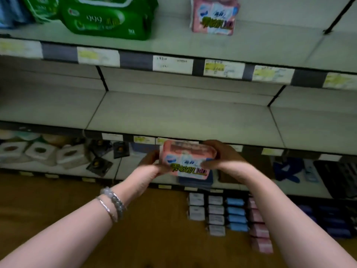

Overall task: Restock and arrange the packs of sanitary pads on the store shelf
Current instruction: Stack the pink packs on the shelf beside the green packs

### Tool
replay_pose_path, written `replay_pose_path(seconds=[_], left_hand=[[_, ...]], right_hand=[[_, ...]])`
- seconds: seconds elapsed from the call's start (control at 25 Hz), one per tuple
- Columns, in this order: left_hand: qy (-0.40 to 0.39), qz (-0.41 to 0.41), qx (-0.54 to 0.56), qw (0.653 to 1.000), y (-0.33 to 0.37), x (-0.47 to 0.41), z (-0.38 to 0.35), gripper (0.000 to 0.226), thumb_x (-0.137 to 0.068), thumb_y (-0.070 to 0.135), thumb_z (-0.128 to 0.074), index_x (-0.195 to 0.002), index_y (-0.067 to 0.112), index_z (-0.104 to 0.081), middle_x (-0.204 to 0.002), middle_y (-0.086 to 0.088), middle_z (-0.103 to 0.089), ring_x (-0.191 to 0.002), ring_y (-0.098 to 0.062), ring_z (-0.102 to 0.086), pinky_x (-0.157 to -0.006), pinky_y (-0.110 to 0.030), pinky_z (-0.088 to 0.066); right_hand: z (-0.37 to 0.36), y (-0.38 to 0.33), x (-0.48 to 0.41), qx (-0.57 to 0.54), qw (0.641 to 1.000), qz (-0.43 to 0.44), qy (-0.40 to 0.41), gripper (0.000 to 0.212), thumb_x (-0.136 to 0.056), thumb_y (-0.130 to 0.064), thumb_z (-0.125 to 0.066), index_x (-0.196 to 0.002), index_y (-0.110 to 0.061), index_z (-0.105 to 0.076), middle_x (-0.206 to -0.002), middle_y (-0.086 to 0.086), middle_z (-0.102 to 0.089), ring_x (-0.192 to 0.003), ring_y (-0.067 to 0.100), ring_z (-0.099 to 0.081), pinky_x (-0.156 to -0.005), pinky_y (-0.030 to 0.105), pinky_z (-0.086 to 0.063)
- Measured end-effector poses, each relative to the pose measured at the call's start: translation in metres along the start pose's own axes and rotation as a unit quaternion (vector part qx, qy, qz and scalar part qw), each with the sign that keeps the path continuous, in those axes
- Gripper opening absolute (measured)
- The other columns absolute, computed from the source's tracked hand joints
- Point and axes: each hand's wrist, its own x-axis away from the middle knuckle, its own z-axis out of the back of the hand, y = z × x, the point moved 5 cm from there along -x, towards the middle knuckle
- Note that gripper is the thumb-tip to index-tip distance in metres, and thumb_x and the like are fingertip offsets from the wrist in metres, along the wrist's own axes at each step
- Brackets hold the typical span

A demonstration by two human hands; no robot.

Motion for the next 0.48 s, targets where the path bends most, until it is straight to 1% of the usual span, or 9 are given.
replay_pose_path(seconds=[0.04,0.12,0.16,0.24,0.28,0.32,0.36,0.4,0.48], left_hand=[[0.013,0.003,-0.043,0.999,-0.021,-0.011,0.000,0.043,-0.076,-0.004,-0.065,-0.115,0.010,-0.054,-0.109,-0.005,-0.064,-0.097,-0.016,-0.062,-0.082,-0.024,-0.054],[0.031,0.018,-0.076,0.996,-0.071,-0.034,-0.003,0.042,-0.078,-0.004,-0.065,-0.116,0.010,-0.054,-0.104,-0.001,-0.064,-0.089,-0.010,-0.062,-0.070,-0.014,-0.052],[0.032,0.026,-0.082,0.996,-0.101,-0.048,-0.003,0.042,-0.078,-0.004,-0.065,-0.115,0.010,-0.054,-0.101,-0.001,-0.064,-0.089,-0.013,-0.063,-0.072,-0.017,-0.053],[0.032,0.043,-0.090,0.994,-0.157,-0.075,-0.004,0.043,-0.075,0.009,-0.071,-0.115,0.013,-0.056,-0.103,-0.004,-0.065,-0.099,-0.021,-0.063,-0.088,-0.036,-0.052],[0.037,0.040,-0.112,0.992,-0.185,-0.090,-0.004,0.047,-0.070,0.020,-0.074,-0.114,0.017,-0.057,-0.109,-0.002,-0.063,-0.104,-0.020,-0.060,-0.096,-0.042,-0.047],[0.039,0.045,-0.155,0.986,-0.217,-0.107,-0.004,0.044,-0.070,0.024,-0.074,-0.111,0.021,-0.058,-0.113,0.001,-0.057,-0.107,-0.017,-0.056,-0.103,-0.043,-0.042],[0.048,0.046,-0.193,0.979,-0.248,-0.122,-0.002,0.035,-0.073,0.020,-0.074,-0.104,0.024,-0.058,-0.114,0.002,-0.052,-0.108,-0.015,-0.052,-0.106,-0.041,-0.038],[0.059,0.046,-0.198,0.977,-0.277,-0.138,-0.001,0.030,-0.077,0.010,-0.072,-0.099,0.025,-0.057,-0.111,-0.002,-0.053,-0.105,-0.017,-0.052,-0.104,-0.042,-0.039],[0.055,0.050,-0.162,0.984,-0.329,-0.166,-0.004,0.030,-0.078,-0.002,-0.067,-0.101,0.016,-0.061,-0.107,-0.008,-0.062,-0.100,-0.019,-0.059,-0.096,-0.043,-0.047]], right_hand=[[-0.011,0.021,-0.011,0.015,1.000,-0.010,-0.020,0.060,-0.071,0.000,-0.074,-0.123,-0.015,-0.049,-0.107,-0.004,-0.060,-0.099,0.011,-0.059,-0.081,0.013,-0.048],[-0.034,0.070,-0.036,0.048,0.998,-0.025,-0.032,0.066,-0.071,-0.001,-0.074,-0.130,-0.011,-0.045,-0.117,0.003,-0.058,-0.108,0.016,-0.057,-0.092,0.030,-0.049],[-0.047,0.096,-0.049,0.065,0.997,-0.026,-0.032,0.067,-0.071,-0.001,-0.074,-0.131,-0.010,-0.044,-0.119,0.004,-0.055,-0.110,0.017,-0.055,-0.093,0.032,-0.048],[-0.073,0.149,-0.073,0.069,0.997,-0.034,-0.029,0.067,-0.072,0.001,-0.073,-0.130,-0.009,-0.043,-0.116,0.002,-0.050,-0.110,0.017,-0.053,-0.088,0.028,-0.048],[-0.087,0.175,-0.084,0.068,0.996,-0.038,-0.030,0.066,-0.072,0.001,-0.073,-0.130,-0.009,-0.043,-0.114,0.001,-0.049,-0.109,0.017,-0.053,-0.085,0.025,-0.048],[-0.103,0.206,-0.098,0.077,0.996,-0.038,-0.032,0.065,-0.072,0.001,-0.074,-0.129,-0.008,-0.044,-0.113,0.002,-0.049,-0.107,0.016,-0.053,-0.081,0.020,-0.046],[-0.120,0.236,-0.112,0.093,0.994,-0.037,-0.034,0.063,-0.071,0.000,-0.074,-0.127,-0.008,-0.046,-0.113,0.003,-0.050,-0.103,0.014,-0.053,-0.076,0.014,-0.043],[-0.136,0.266,-0.127,0.105,0.993,-0.034,-0.037,0.060,-0.071,0.000,-0.074,-0.124,-0.006,-0.048,-0.113,0.005,-0.052,-0.100,0.013,-0.053,-0.071,0.009,-0.039],[-0.168,0.327,-0.155,0.109,0.993,-0.029,-0.039,0.053,-0.071,0.002,-0.074,-0.119,-0.002,-0.052,-0.110,0.009,-0.055,-0.100,0.018,-0.055,-0.068,0.010,-0.037]])
